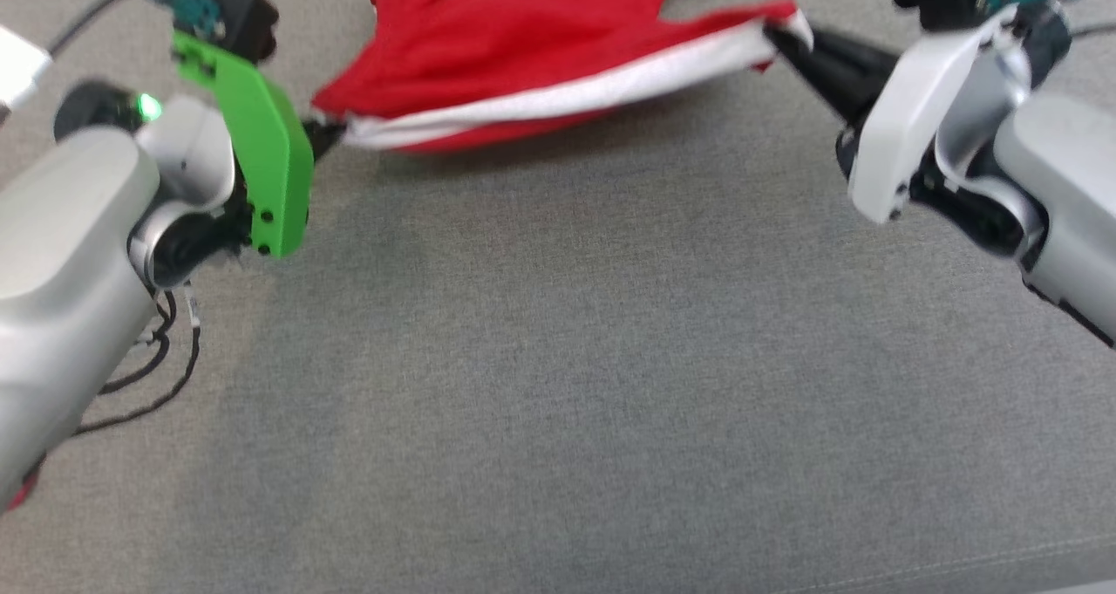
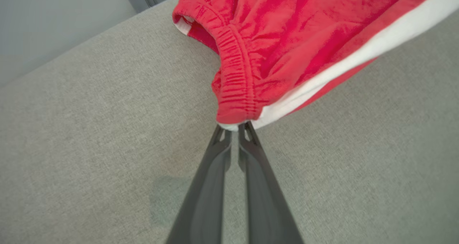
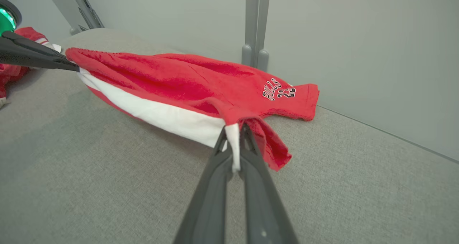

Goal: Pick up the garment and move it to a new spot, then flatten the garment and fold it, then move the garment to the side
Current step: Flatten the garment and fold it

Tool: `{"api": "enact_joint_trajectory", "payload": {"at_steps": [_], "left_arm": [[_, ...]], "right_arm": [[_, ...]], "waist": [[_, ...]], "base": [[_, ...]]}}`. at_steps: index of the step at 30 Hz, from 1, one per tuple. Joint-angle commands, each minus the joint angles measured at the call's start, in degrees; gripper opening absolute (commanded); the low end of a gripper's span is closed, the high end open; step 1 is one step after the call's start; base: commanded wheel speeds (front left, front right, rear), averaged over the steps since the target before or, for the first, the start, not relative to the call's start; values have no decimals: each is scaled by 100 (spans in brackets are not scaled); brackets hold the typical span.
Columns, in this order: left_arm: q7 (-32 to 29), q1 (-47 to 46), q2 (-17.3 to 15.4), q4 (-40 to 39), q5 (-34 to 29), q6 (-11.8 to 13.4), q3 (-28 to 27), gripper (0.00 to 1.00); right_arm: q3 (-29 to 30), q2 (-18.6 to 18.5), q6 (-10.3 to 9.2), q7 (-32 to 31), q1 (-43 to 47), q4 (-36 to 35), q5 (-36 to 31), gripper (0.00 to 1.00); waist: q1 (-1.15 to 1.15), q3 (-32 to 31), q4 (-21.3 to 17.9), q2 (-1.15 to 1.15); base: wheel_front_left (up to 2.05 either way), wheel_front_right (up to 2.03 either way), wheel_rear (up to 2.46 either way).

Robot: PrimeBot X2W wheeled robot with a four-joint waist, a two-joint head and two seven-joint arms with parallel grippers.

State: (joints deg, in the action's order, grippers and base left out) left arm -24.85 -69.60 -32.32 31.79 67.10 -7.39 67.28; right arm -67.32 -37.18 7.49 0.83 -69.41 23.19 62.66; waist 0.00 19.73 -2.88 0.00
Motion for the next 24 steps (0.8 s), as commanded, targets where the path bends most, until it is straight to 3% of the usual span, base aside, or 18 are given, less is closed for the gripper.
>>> {"api": "enact_joint_trajectory", "payload": {"at_steps": [1, 11, 18, 24], "left_arm": [[-151, 267, -136, -127, 203, -12, 83, 0], [-1437, 1581, -660, -1308, 1332, 96, 428, 0], [-2484, 2186, -1196, -2678, 2155, 689, 501, 0], [-2911, 2031, -1407, -3350, 2451, 1183, 451, 0]], "right_arm": [[-143, -125, 0, -192, 310, -123, 140, 0], [-531, -1146, -1, -1649, 1743, -1380, 650, 0], [-484, -1823, -1, -2559, 2356, -2367, 1045, 0], [-125, -1978, -1, -2751, 2392, -2552, 1202, 0]], "waist": [[0, -644, -25, 0], [0, -1667, -40, 0], [0, -1877, -29, 0], [0, -1511, 11, 0]], "base": [[0, 0, 0], [0, 0, 0], [0, 0, 0], [0, 0, 0]]}}
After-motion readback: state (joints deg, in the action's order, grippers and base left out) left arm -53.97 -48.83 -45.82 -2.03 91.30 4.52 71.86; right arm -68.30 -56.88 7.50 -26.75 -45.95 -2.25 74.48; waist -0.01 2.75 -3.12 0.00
